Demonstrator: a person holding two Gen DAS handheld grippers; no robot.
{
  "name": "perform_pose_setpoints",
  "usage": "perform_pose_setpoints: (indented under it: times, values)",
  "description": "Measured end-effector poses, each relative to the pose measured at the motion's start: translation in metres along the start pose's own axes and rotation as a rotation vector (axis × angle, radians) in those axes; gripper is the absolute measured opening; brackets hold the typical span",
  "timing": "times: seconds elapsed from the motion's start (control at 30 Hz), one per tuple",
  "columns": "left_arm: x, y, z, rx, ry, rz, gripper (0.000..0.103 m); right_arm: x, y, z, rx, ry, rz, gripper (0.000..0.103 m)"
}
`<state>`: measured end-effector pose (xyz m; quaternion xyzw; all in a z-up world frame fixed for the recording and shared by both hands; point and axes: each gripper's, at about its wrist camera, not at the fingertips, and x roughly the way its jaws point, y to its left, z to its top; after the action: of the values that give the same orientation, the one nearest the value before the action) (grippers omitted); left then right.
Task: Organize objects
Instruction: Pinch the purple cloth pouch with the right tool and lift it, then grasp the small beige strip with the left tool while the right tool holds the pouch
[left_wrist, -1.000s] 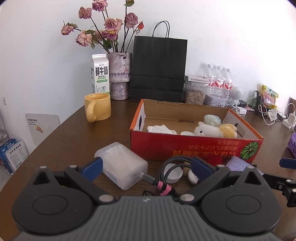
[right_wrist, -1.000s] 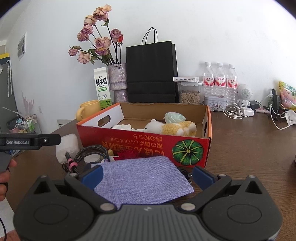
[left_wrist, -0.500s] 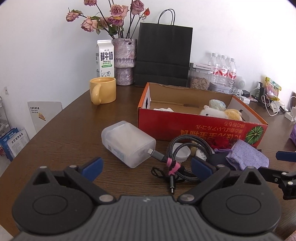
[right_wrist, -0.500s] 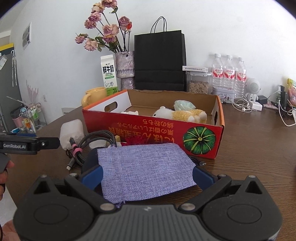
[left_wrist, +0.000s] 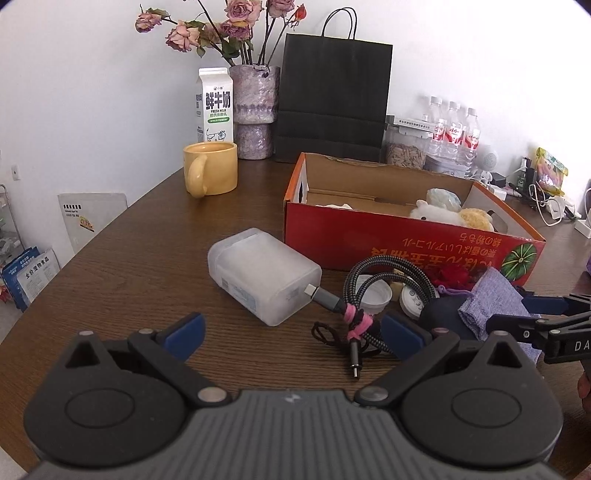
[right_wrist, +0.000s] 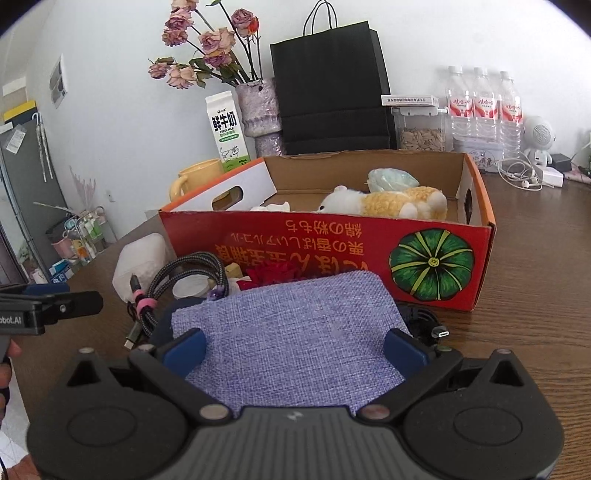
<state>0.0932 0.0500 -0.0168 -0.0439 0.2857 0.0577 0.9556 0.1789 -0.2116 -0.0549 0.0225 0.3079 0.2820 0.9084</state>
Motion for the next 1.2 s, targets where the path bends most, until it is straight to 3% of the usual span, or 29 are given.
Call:
perform_pose_setpoints:
  times: [0.13,0.43,0.53,0.67,0.77,0.97,1.2]
  values:
    - [0.001,-0.003,-0.002,0.003,0.006,-0.004,0.103,-0.001,-0.001,-0.003,0.004,-0.005,0.020,0.100]
    - [0.002,-0.004,-0.002,0.005,0.009,-0.004,0.103,-0.010,0.000,-0.006,0.006,-0.041,0.001,0.079]
    - [0.001,-0.005,-0.003,0.006,0.011,-0.004,0.103,-0.017,0.005,-0.009,-0.016,-0.072,-0.034,0.066]
    - [0.000,-0.007,-0.005,0.015,0.018,-0.009,0.103,-0.031,0.008,-0.012,-0.027,-0.115,-0.066,0.032]
    - [-0.003,-0.011,-0.007,0.027,0.020,-0.021,0.103,-0.040,0.012,-0.015,-0.031,-0.140,-0.078,0.017]
    - [-0.009,-0.026,-0.013,0.069,0.024,-0.070,0.103,-0.064,0.025,-0.020,-0.076,-0.193,-0.079,0.009]
    - [-0.013,-0.054,-0.026,0.142,0.049,-0.172,0.103,-0.081,0.031,-0.027,-0.073,-0.200,-0.060,0.009]
